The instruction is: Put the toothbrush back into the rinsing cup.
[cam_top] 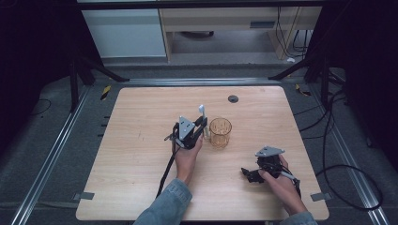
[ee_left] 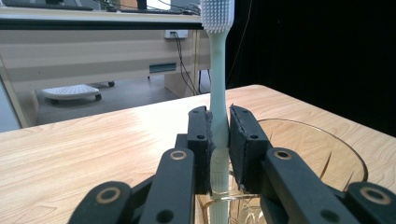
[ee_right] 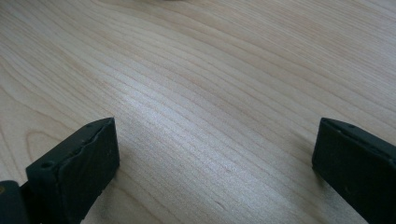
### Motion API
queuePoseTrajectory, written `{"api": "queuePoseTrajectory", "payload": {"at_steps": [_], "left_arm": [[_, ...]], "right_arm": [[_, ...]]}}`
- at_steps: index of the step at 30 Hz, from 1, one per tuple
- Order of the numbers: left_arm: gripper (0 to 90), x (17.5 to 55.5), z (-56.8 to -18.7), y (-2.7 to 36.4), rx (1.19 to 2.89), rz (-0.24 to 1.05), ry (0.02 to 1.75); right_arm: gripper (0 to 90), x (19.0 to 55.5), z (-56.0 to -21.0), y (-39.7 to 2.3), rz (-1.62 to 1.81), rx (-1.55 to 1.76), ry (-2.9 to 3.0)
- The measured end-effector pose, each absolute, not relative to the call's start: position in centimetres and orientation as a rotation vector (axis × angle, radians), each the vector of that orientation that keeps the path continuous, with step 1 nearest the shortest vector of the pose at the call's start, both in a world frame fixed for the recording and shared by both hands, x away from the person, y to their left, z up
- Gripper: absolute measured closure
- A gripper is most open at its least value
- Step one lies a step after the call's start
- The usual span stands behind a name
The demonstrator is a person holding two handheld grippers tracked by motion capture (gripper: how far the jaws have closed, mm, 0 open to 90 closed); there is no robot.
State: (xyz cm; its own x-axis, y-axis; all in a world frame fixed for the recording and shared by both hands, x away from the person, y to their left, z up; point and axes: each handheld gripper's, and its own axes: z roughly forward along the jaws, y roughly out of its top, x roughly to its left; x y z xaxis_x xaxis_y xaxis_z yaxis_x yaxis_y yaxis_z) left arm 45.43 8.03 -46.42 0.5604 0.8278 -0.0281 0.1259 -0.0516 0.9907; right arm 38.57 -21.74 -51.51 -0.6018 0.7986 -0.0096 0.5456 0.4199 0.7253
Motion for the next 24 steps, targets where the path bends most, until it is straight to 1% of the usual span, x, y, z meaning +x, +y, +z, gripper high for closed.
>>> {"api": "queuePoseTrajectory", "payload": {"at_steps": [24], "left_arm": [[77.9,45.43,-47.03,7.85,1.568,0.685,0.847]], "right_arm": [[1.0,38.57,-51.51,-21.74,0.992,1.154,2.326]]}}
